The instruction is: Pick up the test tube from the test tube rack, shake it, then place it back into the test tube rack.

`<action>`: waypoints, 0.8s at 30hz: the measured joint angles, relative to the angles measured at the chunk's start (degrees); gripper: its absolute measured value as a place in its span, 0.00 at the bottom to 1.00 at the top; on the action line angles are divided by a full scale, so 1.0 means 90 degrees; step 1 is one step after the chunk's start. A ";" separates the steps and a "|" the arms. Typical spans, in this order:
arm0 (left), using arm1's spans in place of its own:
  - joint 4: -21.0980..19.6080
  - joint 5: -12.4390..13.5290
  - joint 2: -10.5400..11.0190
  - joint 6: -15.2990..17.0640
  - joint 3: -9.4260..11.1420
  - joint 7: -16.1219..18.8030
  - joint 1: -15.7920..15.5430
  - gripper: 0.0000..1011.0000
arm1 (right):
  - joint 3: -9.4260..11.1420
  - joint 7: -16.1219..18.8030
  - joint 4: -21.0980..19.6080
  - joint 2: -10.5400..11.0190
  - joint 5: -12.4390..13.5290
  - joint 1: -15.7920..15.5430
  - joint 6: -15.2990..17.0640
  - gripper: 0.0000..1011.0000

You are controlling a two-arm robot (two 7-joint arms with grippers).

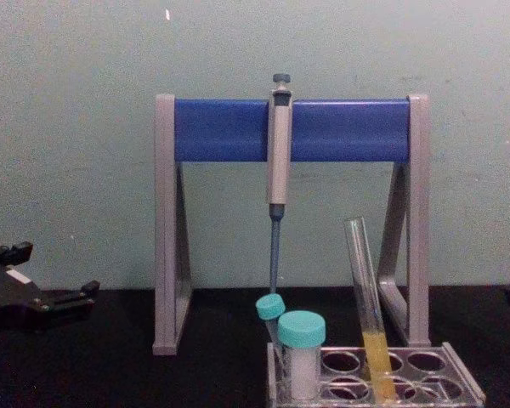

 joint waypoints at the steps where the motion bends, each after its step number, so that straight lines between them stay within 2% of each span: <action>1: 0.0000 0.0000 0.0000 0.0000 0.0000 0.0000 0.0000 0.99 | 0.0012 0.0000 0.0000 -0.0008 -0.0018 -0.0005 -0.0013 0.99; 12: 0.0000 0.0000 0.0000 0.0000 0.0000 0.0000 0.0000 0.99 | 0.0277 0.0055 -0.0100 -0.0117 -0.0121 -0.0163 -0.0538 0.99; 16: 0.0000 0.0000 0.0000 0.0000 0.0000 0.0000 0.0000 0.99 | 0.0355 0.0255 -0.0177 -0.0131 -0.0058 -0.0189 -0.0732 0.99; 24: 0.0000 0.0000 0.0000 0.0000 0.0000 0.0000 0.0000 0.99 | 0.0333 0.1139 -0.0335 -0.0197 0.0300 -0.0104 -0.1160 0.99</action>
